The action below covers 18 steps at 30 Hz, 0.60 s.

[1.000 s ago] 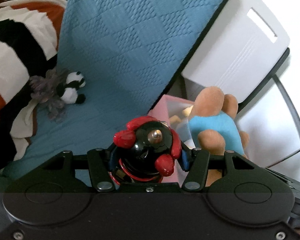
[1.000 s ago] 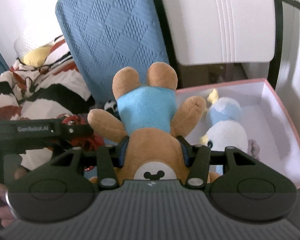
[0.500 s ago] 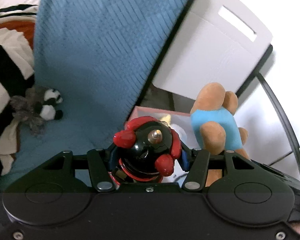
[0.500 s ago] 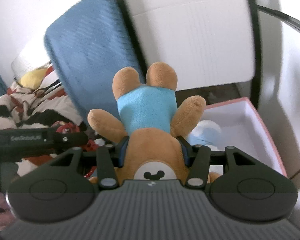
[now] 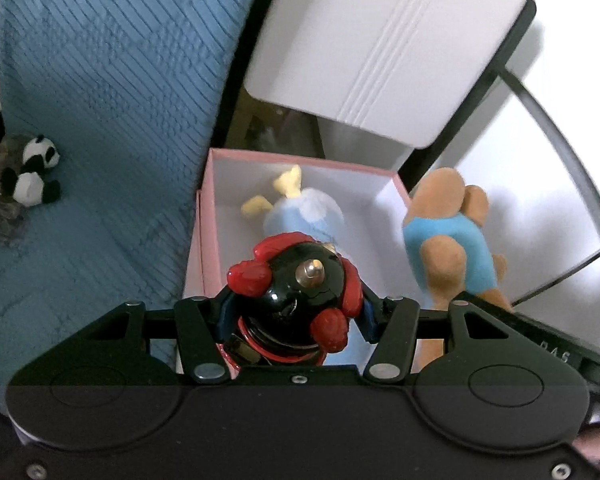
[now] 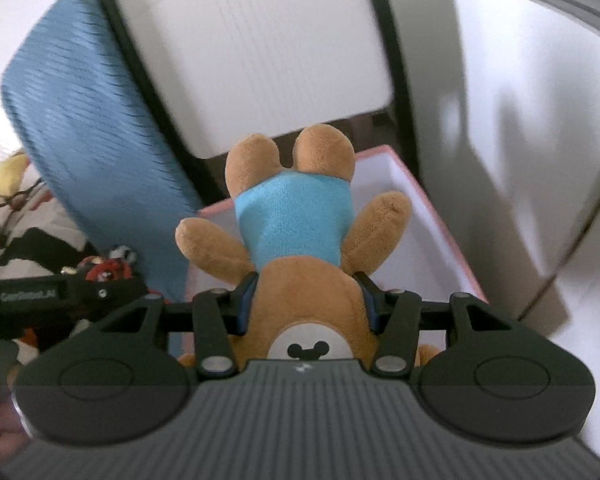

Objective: Organize objects
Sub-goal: 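Carry the bear and red toy in both tools over the pink box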

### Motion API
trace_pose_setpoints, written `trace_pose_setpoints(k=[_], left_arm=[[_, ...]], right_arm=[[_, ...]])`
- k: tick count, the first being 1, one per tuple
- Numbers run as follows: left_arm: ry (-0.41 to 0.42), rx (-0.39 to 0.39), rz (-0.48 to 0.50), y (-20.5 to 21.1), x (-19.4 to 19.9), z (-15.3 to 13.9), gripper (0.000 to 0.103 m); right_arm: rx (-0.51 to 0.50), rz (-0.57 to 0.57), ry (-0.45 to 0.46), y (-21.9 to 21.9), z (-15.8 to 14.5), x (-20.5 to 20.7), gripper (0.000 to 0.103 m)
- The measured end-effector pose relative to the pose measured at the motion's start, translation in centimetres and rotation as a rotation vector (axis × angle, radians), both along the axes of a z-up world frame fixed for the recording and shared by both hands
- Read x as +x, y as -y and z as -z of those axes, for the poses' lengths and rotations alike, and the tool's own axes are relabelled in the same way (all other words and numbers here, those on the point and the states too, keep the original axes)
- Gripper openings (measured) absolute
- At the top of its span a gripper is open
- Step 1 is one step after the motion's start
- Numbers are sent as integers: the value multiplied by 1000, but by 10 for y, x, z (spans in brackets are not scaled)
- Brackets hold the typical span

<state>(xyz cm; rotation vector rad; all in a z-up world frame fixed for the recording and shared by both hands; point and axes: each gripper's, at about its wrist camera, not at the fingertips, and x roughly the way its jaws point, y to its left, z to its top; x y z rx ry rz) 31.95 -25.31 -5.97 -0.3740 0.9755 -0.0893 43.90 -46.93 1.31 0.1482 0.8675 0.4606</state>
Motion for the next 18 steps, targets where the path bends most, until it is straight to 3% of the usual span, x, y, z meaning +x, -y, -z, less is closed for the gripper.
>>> trace_pose_setpoints(k=[4,10,18], left_arm=[[-33,18,5,6,6,22,54],[-104,4,12,15,12,55,54],[-109,15,56,29,18,64,57]], right_arm=[[-58,28,18,8,16,7,53],[-230,40,79,3,48,19,53],[-265,11,40,-3,85,40,54]])
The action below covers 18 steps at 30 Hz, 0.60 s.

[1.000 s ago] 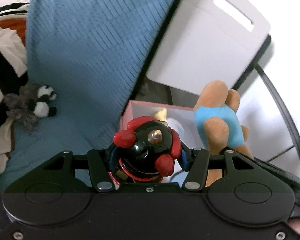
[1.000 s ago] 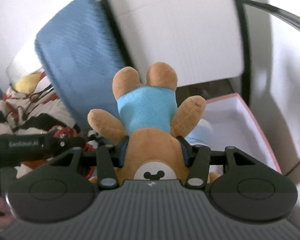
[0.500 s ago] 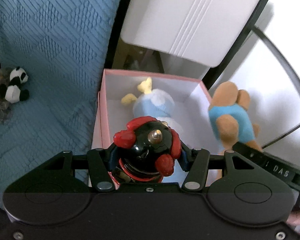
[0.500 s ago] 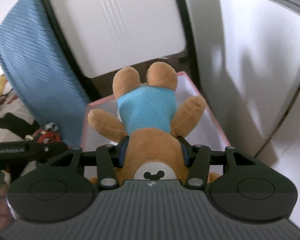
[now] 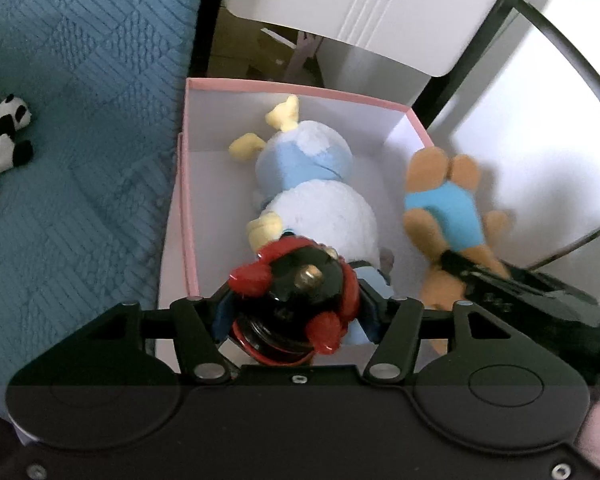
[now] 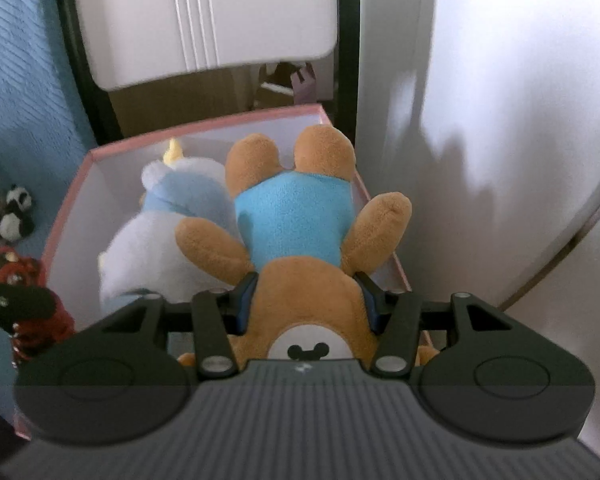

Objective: Organize objects
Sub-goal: 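Carry the bear and red toy in both tools over the pink box, then open both tools to drop the bear and red toy into the box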

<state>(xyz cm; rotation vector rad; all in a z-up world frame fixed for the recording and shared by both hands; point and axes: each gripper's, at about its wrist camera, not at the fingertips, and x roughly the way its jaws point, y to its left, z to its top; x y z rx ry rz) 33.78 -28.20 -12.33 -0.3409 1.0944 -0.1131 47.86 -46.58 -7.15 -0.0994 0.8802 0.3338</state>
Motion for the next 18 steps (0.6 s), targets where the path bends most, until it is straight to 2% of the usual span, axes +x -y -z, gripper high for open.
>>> trace_pose_setpoints(k=[2,6,8,10,18], left_arm=[[0,-15,4,1,2,-1,55],[8,-4,9,2,4,-5,60],[13,-21,17,1,3,-8,63],[33,-8,11,0,0,-13,64],[120,16,36,-8,-20,-53,65]], right_arm=[[27,13,-24,3,7,3,56],[41,15,-28,2,7,4,63],[39,24,-21,2,2,6,75],[46,35,-15,2,-2,4,83],[136,36,21,8,-52,-20,83]])
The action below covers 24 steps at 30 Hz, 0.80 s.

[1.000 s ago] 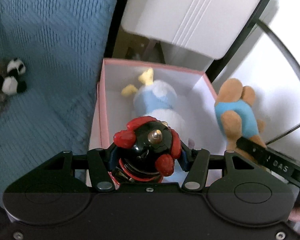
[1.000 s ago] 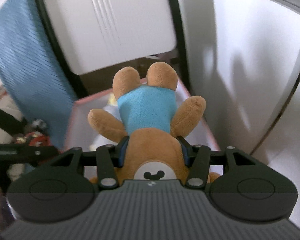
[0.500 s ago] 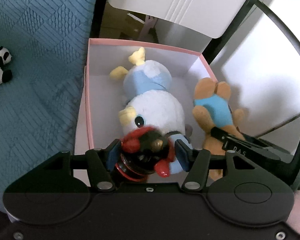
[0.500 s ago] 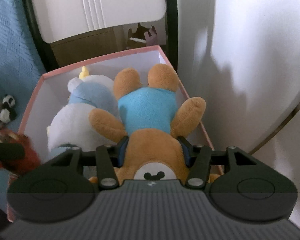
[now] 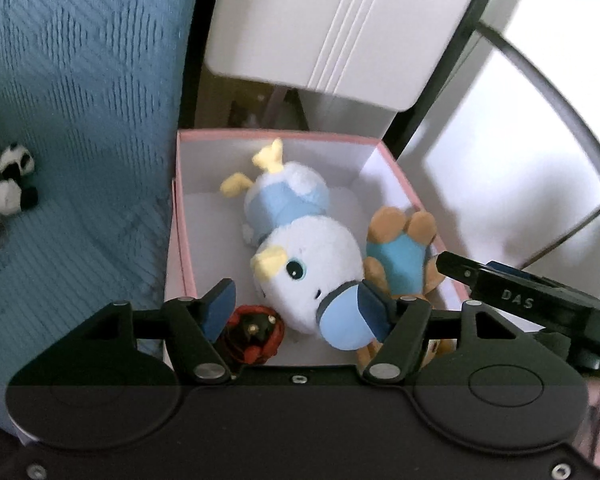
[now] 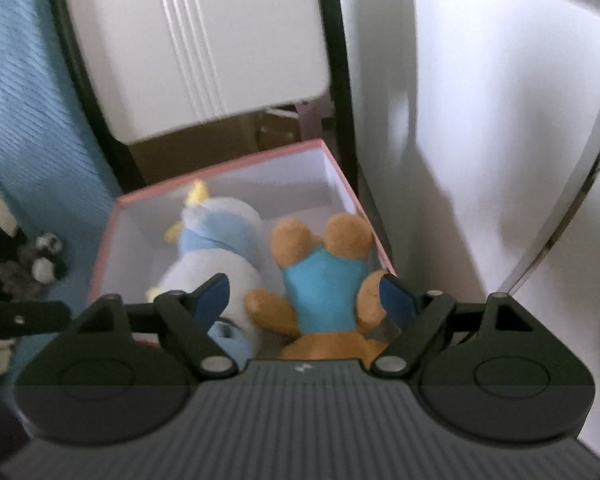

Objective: Organize objects
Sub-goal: 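Open both tools to drop the bear and red toy into the box, then withdraw both tools from the box back toward the cushion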

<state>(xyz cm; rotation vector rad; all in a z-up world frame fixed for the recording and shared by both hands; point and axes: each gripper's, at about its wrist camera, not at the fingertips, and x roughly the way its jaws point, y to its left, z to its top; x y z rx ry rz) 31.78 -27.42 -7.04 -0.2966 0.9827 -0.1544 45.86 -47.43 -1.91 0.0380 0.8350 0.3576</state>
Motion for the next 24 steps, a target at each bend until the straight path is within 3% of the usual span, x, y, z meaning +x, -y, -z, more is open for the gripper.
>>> trace_pose_setpoints(k=[11,24], left_arm=[[153,-20,-2,-33,-51,-75,65],[297,-47,-2,-84,-147,-144,66]], right_arm=[[112,-32,129,-5,-86,-65,83],[216,-143,211,-33,-147,-157,83]])
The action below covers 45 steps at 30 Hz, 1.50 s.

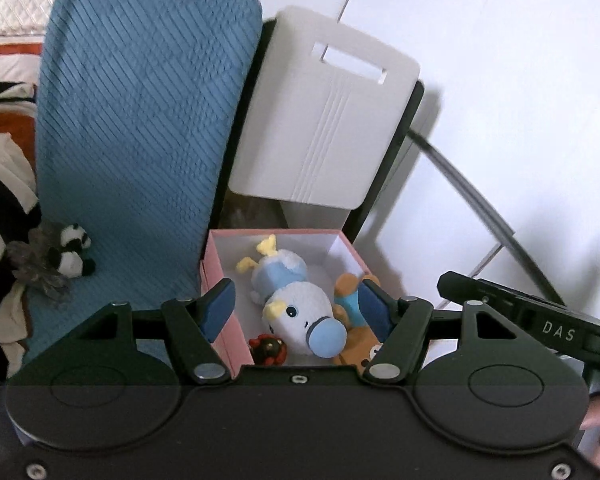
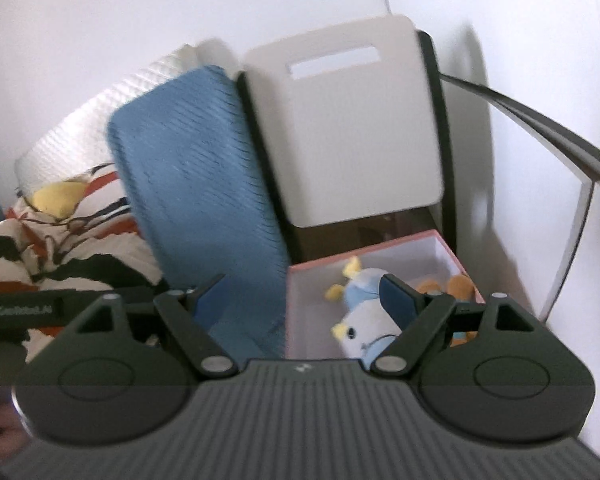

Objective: Organize objects
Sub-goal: 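Withdraw both tools from the box back toward the cushion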

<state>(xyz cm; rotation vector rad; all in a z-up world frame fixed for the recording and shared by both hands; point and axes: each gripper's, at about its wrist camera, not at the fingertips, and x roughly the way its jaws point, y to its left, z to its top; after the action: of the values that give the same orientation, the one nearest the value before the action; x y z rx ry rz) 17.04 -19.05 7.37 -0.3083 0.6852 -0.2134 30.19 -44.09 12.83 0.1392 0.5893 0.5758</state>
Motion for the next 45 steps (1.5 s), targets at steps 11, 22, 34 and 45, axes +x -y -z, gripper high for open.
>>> trace_pose_setpoints(k=[11,22,34,45], left_arm=[[38,-14,-37,-55,-69,-13,69],[36,-2,-129,-107,-108,11,69],[-6,11,-194,-133,-128,42,70],[-6,77,-222,-138,-110,67,74]], right_arm=[[30,-100,10,-46,-6,-57,83],[7,-213,2,-105,16,-93,83],[-18,-269,-39,-134,46,-106,83],[-25,-288,-51,-154,73,-89,83]])
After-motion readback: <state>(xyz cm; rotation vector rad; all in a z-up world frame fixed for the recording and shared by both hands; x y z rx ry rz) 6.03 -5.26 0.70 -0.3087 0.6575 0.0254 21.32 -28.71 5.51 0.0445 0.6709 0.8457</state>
